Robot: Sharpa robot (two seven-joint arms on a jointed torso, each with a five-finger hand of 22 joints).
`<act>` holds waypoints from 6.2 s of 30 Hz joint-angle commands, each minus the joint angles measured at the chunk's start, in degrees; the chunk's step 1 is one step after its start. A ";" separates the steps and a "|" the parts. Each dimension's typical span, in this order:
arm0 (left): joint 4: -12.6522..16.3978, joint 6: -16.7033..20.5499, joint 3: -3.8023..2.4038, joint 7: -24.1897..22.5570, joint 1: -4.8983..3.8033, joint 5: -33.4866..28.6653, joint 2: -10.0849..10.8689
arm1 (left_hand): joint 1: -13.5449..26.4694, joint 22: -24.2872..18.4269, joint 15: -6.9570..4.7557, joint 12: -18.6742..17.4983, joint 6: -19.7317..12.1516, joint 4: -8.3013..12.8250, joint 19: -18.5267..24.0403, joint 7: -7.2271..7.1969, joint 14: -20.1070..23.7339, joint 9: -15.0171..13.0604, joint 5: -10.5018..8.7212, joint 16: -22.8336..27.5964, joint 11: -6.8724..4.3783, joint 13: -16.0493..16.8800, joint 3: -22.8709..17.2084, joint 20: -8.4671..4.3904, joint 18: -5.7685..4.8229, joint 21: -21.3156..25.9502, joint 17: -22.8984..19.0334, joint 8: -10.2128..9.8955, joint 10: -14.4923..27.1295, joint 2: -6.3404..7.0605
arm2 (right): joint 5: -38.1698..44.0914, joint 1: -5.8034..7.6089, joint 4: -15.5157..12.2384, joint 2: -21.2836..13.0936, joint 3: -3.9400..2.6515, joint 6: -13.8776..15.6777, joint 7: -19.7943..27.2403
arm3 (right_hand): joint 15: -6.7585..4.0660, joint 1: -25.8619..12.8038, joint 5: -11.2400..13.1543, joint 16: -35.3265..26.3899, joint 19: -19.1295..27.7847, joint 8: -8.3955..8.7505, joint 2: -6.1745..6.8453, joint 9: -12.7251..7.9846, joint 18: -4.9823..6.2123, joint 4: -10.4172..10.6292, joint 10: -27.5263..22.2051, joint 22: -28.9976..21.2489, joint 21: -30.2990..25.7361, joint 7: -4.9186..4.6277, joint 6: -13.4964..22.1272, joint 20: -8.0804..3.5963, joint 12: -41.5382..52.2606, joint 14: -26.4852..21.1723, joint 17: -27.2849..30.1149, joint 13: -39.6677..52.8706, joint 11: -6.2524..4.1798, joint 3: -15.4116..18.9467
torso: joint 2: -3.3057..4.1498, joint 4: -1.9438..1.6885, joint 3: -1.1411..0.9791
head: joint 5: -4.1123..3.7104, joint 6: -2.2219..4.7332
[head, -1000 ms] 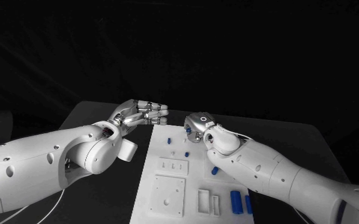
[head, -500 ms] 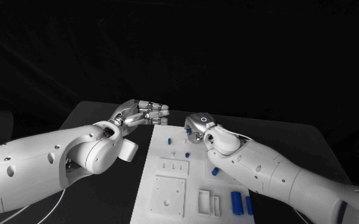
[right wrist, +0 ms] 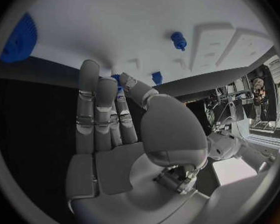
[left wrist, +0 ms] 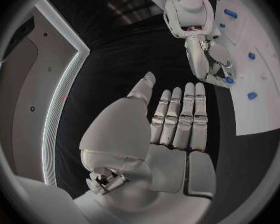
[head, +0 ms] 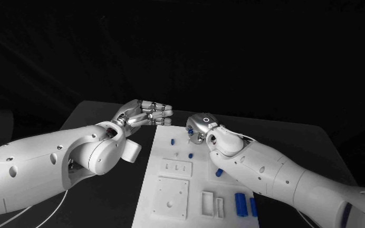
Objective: Assemble the parts on the task board
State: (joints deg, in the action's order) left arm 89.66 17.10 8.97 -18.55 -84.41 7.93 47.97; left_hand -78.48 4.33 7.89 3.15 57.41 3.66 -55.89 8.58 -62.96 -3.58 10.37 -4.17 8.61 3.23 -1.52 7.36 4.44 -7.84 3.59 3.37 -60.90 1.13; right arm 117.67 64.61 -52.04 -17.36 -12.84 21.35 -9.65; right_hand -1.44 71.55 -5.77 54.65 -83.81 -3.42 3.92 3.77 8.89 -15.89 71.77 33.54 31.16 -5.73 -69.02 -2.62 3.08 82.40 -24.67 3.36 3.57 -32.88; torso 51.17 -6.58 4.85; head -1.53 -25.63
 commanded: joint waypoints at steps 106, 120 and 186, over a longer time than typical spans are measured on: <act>-2.42 -0.65 0.42 -0.49 -0.37 0.22 1.36 | -0.87 -0.05 0.23 0.21 -0.08 0.28 -0.40 0.19 0.14 -0.09 -0.22 0.07 0.03 0.09 -0.23 0.13 -0.11 -0.30 0.07 0.18 0.28 -0.28 | -20.69 -1.49 -4.38 -13.71 -3.95 -6.42 3.24 | -2.26 1.79 -7.34 6.80 -1.95 -0.18 3.31 -0.10 -1.81 10.80 1.56 22.57 9.79 -0.74 11.67 -2.29 63.16 0.31 -31.77 69.24 -3.03 26.81 | -0.16 3.05 -1.18 | -0.40 0.71; -2.49 -0.70 0.42 -0.47 -0.36 0.33 1.10 | -0.87 -0.05 0.23 0.21 -0.08 0.28 -0.40 0.19 0.14 -0.09 -0.22 0.07 0.03 0.09 -0.23 0.13 -0.11 -0.30 0.07 0.18 0.28 -0.28 | -19.97 -1.49 -2.18 -11.85 -3.95 -7.92 3.49 | -2.32 1.28 -6.83 6.81 -2.14 -0.17 2.60 -0.10 -2.05 9.89 1.49 25.13 9.69 -0.62 11.21 -2.36 63.09 0.31 -31.95 69.17 -3.13 26.14 | -0.19 3.07 -1.28 | 0.56 0.56; -2.18 -0.73 0.42 -0.07 -0.39 0.64 1.01 | -0.94 -0.05 0.25 0.22 -0.17 0.47 -0.36 0.24 0.21 -0.09 -0.19 0.08 0.06 0.09 -0.18 0.14 -0.09 -0.33 0.06 0.18 0.34 -0.23 | -0.69 -1.53 -16.38 -10.02 -3.10 -3.75 -1.69 | -3.06 -1.23 -4.37 7.82 -3.17 -0.13 1.04 -0.07 -3.93 8.70 3.89 37.78 14.41 1.40 2.77 -3.13 65.30 0.61 -33.23 71.39 -4.19 16.71 | -0.17 3.05 -1.29 | 1.48 1.01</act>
State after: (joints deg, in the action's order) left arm 87.51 16.97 9.42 -18.27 -84.76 8.25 49.21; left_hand -79.09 4.33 7.89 3.15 57.41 3.83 -55.90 8.58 -62.96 -3.58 10.37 -4.17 8.81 3.23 -1.65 7.36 4.44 -7.85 3.58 3.37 -60.70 1.13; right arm 113.50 63.12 -68.57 -27.60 -15.99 17.12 -10.28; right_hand -4.18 70.17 -9.61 62.34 -84.15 -3.37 4.69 3.60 5.28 -7.42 75.46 71.25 45.72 -4.25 -66.06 -5.41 68.10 82.93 -57.95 74.68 -0.71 -16.21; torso 50.95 -3.49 3.52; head -0.10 -24.62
